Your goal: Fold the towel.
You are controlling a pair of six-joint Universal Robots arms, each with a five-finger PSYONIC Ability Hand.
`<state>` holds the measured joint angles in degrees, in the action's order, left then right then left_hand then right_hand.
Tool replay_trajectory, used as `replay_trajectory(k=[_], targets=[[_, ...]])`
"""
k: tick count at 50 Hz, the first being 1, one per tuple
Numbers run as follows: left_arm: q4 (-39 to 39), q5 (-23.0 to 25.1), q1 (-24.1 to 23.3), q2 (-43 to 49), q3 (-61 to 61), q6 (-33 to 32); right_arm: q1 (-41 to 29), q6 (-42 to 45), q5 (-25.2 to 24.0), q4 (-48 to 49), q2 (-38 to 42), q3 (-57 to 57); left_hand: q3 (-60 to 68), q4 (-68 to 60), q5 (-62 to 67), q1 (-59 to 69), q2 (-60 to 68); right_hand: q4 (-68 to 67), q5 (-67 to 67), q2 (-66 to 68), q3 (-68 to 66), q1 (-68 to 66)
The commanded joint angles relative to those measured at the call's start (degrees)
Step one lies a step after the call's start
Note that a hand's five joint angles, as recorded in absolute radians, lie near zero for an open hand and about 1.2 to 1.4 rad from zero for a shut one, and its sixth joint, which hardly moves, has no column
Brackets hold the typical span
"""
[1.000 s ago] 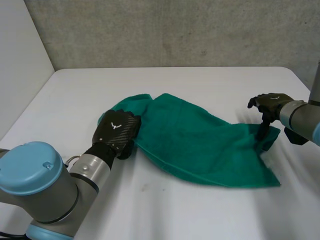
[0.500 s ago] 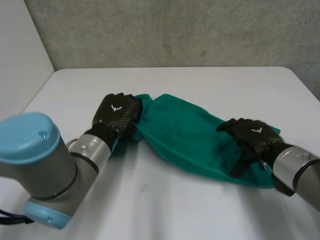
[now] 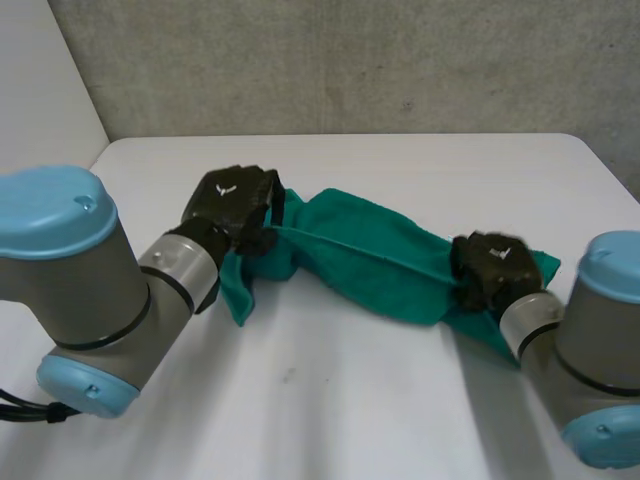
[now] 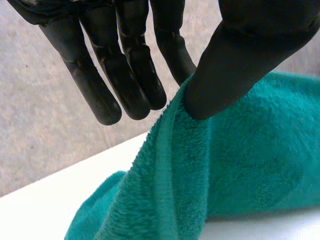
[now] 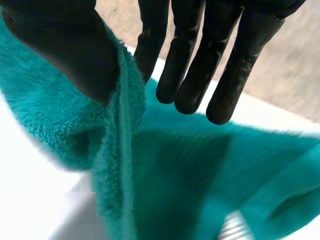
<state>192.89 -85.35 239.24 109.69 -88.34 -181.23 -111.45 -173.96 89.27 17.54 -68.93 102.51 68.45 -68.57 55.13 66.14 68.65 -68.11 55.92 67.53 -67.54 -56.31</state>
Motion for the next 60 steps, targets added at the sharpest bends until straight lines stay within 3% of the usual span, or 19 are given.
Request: replay_trajectory(k=[1,12,19,29,33,37,44,47,48,50,56,60], targets=[[1.0,0.5,-0.1,5.3,-2.5,-0.4,2.0,15.1,-3.9,-1.4,-9.6,2.5,11.6,-11.4,14.9,13.9,11.4,-11.9,14.1,12.5,-12.5,-23.7],[5.5,0.1,-0.9,10.2,-2.5,0.1,2.2,16.6,-4.9,-7.9,-13.8,1.7,11.6,-11.4,14.9,13.9,11.4,-11.9,14.1,12.5,-12.5,-23.7],[5.9,-0.3,-1.0,11.1,-2.5,0.2,2.1,16.8,-4.8,-8.0,-17.5,1.1,-12.6,12.7,-9.3,-10.3,-12.8,-11.9,14.1,12.5,-12.5,-23.7],[5.4,-5.5,-3.3,10.3,-4.4,0.0,2.0,16.1,-4.8,-11.3,-21.3,-1.5,-19.0,19.2,-15.7,-16.7,-19.2,-11.9,14.1,12.5,-12.5,-23.7],[6.0,-6.7,-3.4,11.2,-4.2,-0.1,1.7,15.1,-4.8,-13.1,-22.1,-2.1,-29.6,29.7,-26.3,-27.3,-29.8,-11.9,14.1,12.5,-12.5,-23.7],[6.2,-7.1,-3.4,13.7,-2.5,0.1,1.2,14.0,-4.8,-13.5,-23.9,-2.1,-31.5,31.6,-28.2,-29.2,-31.7,-11.9,14.1,12.5,-12.5,-23.7],[6.2,-9.4,-3.4,17.7,0.6,-0.3,1.7,12.1,-4.8,-13.4,-28.1,-2.3,-28.1,28.3,-24.8,-25.8,-28.3,-11.9,14.1,12.5,-12.5,-23.7],[5.7,-11.5,-3.2,17.6,0.5,-0.6,2.1,12.1,-4.9,-13.5,-29.4,-2.9,-9.7,9.8,-6.4,-7.4,-9.9,-11.9,14.1,12.5,-12.5,-23.7],[5.7,-13.2,-2.5,16.9,-0.2,-0.6,2.2,12.2,-5.0,-13.6,-29.4,-3.1,9.0,-8.9,12.4,11.3,8.8,-11.9,14.1,12.5,-12.5,-23.7],[5.6,-14.7,-2.1,15.3,-0.9,-0.6,2.8,12.5,-5.2,-14.2,-29.3,-3.7,11.6,-11.4,14.9,13.9,11.4,-11.9,14.1,12.5,-12.5,-23.7],[5.2,-15.0,1.0,0.7,-7.2,-1.2,5.5,15.5,-5.7,-19.7,-28.3,-5.7,11.6,-11.4,14.9,13.9,11.4,-11.9,14.1,12.5,-12.5,-23.7],[4.8,-11.2,2.1,-12.4,-12.4,-3.4,6.6,21.2,-6.8,-24.0,-26.0,-6.4,11.6,-11.4,14.9,13.9,11.4,-11.9,14.1,12.5,-12.5,-23.7]])
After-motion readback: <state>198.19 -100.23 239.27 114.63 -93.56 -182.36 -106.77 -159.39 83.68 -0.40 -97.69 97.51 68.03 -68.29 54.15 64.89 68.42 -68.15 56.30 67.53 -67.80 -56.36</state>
